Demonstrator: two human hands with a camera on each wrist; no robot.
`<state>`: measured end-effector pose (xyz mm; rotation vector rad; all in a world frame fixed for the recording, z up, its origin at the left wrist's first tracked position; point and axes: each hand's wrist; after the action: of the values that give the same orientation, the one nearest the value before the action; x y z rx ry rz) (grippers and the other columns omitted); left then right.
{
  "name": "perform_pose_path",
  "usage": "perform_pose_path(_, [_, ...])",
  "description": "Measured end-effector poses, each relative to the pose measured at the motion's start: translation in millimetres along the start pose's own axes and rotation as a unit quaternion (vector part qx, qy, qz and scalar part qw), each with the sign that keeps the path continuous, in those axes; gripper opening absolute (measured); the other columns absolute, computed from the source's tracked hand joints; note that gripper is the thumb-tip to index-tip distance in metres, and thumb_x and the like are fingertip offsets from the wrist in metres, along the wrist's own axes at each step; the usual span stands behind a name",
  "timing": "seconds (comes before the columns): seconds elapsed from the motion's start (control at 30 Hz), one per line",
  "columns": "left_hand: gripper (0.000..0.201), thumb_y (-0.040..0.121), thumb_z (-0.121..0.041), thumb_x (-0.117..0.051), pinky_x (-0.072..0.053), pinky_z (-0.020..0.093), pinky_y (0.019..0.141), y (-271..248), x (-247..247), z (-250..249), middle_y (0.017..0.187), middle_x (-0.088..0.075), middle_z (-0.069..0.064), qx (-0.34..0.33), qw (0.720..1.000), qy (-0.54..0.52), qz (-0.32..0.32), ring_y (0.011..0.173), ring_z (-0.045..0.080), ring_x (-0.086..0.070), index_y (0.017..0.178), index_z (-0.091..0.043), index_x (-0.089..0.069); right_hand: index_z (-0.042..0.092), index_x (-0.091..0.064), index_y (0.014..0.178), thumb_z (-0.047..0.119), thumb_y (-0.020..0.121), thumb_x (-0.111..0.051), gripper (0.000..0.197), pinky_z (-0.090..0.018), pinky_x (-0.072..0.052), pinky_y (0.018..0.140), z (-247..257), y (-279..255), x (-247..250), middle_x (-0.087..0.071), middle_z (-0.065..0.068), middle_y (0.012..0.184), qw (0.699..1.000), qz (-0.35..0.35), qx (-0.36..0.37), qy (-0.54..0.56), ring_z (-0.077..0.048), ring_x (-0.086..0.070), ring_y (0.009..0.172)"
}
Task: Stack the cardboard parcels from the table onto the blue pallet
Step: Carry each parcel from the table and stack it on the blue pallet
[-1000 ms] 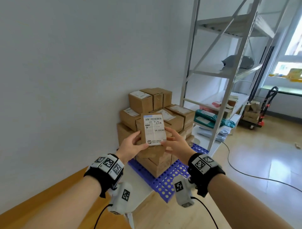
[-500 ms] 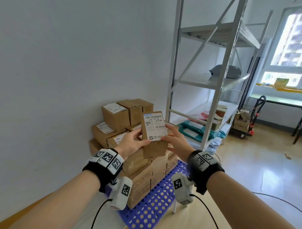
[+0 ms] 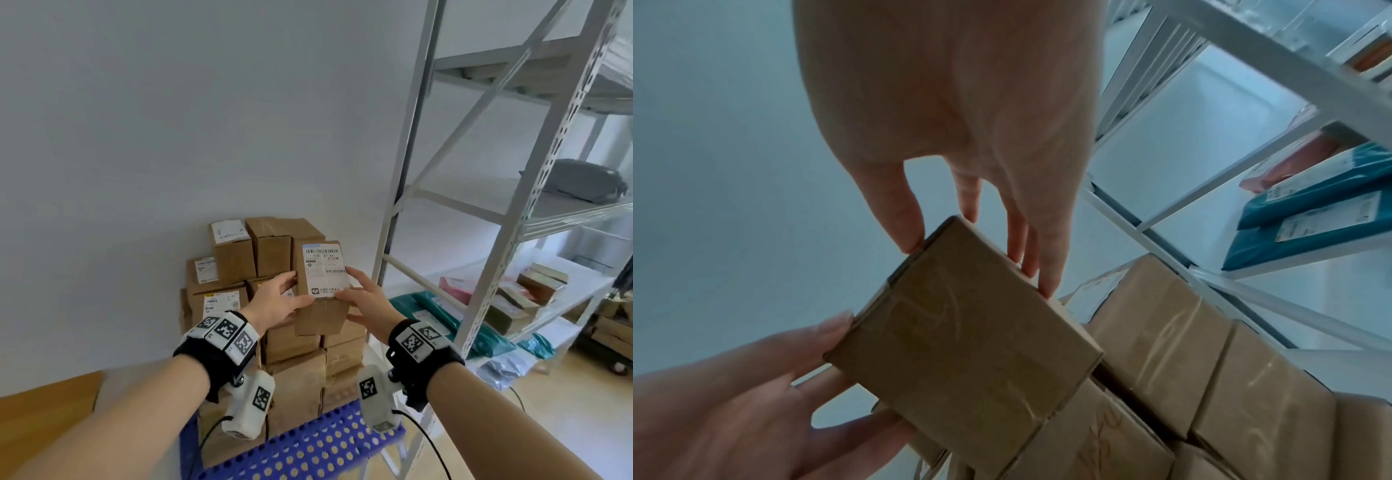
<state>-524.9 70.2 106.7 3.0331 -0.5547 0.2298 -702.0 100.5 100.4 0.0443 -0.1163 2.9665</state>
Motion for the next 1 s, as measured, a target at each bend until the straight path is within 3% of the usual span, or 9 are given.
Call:
perform_pose_path(0.13, [0.070,0.084,-0.011,-0.068,-0.053,0.023,0.076,19,-24,-5,0.141,-0.046,-0.004,0.025,0.999,-0.009,-0.038,0.119,0.016,-0.053,0.144,-0.014,-0.033,0.030,-0.047,0.123,0.002,0.088,-0.056,0.046,-0.038,-0.053,0.087,4,28,28,-0.061,-0.002,0.113,0.999,0.039,0.003,-0.006,-0.018,-0.060,0.100])
perform_pose_path(0.23, [0.072,0.083,-0.013,-0.070,-0.054,0.031,0.083,36,-35,-6,0.141,-0.047,-0.003,0.036,0.997,-0.010,-0.065,0.118,0.017,-0.055,0.144,-0.014,-0.033,0.030,-0.047,0.129,0.003,0.087,-0.057,0.050,-0.045,-0.050,0.094,8,50,43,-0.060,-0.002,0.121,0.998,0.064,-0.006,-0.014,-0.019,-0.059,0.106])
perform_pose_path(0.3, [0.071,0.083,-0.013,-0.071,-0.054,0.034,0.086,47,-41,-7,0.141,-0.048,-0.002,0.041,0.996,-0.009,-0.080,0.116,0.016,-0.056,0.144,-0.014,-0.034,0.030,-0.047,0.128,0.004,0.088,-0.057,0.049,-0.041,-0.052,0.089,9,64,49,-0.061,-0.002,0.119,0.997,0.076,-0.009,-0.017,-0.018,-0.059,0.104])
perform_pose_path(0.4, [0.069,0.084,-0.011,-0.069,-0.053,0.024,0.077,62,-45,-7,0.141,-0.048,0.001,0.038,0.995,-0.006,-0.096,0.113,0.013,-0.053,0.143,-0.012,-0.034,0.030,-0.046,0.129,0.006,0.088,-0.056,0.048,-0.035,-0.052,0.081,10,83,54,-0.062,-0.001,0.117,0.996,0.087,-0.013,-0.027,-0.016,-0.060,0.099])
perform_pose_path(0.57, [0.063,0.086,-0.011,-0.066,-0.049,0.018,0.070,82,-48,-7,0.139,-0.049,0.002,0.042,0.993,0.001,-0.107,0.114,0.014,-0.052,0.141,-0.010,-0.037,0.023,-0.044,0.135,0.011,0.089,-0.057,0.049,-0.042,-0.046,0.094,8,107,59,-0.061,-0.003,0.119,0.994,0.093,-0.028,-0.043,-0.022,-0.056,0.109])
perform_pose_path(0.77, [0.056,0.086,-0.012,-0.065,-0.050,0.038,0.093,95,-49,0,0.135,-0.053,0.004,0.074,0.990,-0.034,-0.114,0.118,0.021,-0.054,0.137,-0.010,-0.042,0.018,-0.049,0.131,0.010,0.091,-0.055,0.042,-0.029,-0.046,0.069,8,121,59,-0.061,-0.006,0.113,0.993,0.101,-0.033,-0.042,-0.017,-0.057,0.092])
perform_pose_path(1.0, [0.057,0.087,-0.013,-0.064,-0.049,0.036,0.094,104,-45,4,0.135,-0.052,0.003,0.081,0.989,-0.052,-0.117,0.117,0.020,-0.054,0.139,-0.012,-0.040,0.020,-0.051,0.129,0.011,0.090,-0.056,0.041,-0.030,-0.046,0.071,4,136,56,-0.064,-0.002,0.106,0.994,0.097,-0.035,-0.043,-0.014,-0.058,0.088])
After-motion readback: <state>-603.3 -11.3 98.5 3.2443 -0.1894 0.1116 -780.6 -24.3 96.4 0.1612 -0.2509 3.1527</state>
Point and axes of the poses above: each hand's wrist, its own y-axis towards the middle knuckle, its own x-axis out of the back of the hand, z = x × y
